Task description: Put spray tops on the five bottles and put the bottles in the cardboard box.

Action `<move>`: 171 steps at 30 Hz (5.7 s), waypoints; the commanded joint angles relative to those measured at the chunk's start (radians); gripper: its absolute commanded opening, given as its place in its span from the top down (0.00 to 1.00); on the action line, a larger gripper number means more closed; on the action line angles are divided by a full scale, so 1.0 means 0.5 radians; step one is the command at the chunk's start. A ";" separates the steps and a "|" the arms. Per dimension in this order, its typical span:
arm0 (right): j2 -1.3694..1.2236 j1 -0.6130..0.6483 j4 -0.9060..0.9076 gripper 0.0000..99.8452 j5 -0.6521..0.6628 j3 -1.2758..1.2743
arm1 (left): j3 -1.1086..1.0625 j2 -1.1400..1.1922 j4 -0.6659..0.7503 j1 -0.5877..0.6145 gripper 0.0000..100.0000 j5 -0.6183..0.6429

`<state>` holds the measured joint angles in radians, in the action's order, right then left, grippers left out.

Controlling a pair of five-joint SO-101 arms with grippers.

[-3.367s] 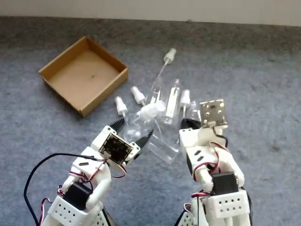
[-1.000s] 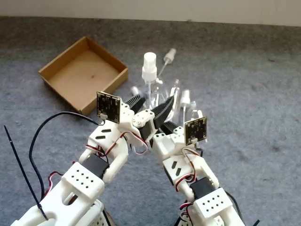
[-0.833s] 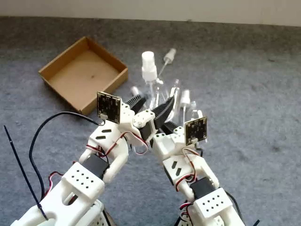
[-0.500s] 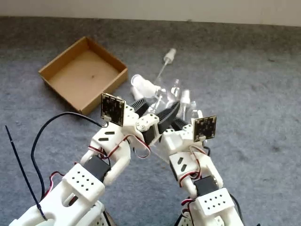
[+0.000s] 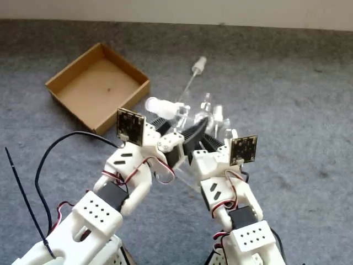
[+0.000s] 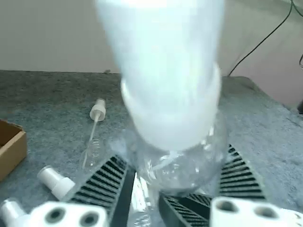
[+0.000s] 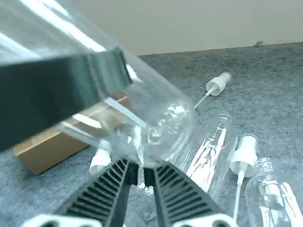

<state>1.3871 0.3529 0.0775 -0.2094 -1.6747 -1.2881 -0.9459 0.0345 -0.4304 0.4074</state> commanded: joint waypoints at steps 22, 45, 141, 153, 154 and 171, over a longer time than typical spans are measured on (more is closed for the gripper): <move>0.029 -0.044 -0.060 0.99 -0.012 -0.235 | 0.624 0.023 -0.451 0.882 0.91 -0.470; 0.029 -0.044 -0.048 0.99 -0.012 -0.235 | 2.174 1.634 -0.954 1.162 0.91 -0.476; 0.026 -0.044 -0.048 0.99 -0.012 -0.235 | 3.770 3.540 -1.019 1.303 0.83 -0.890; 0.026 -0.048 -0.048 0.99 -0.012 -0.235 | 3.770 3.527 -1.086 1.303 0.73 -0.890; 0.026 -0.048 -0.048 0.99 -0.012 -0.235 | 3.773 3.527 -1.120 1.303 0.71 -0.890; 0.026 -0.048 -0.048 0.99 -0.012 -0.235 | 3.773 3.527 -1.166 1.386 0.69 -0.890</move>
<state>1.3886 0.3422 0.0760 -0.2110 -1.6747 0.5424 0.8477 -0.5439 0.2463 -0.0330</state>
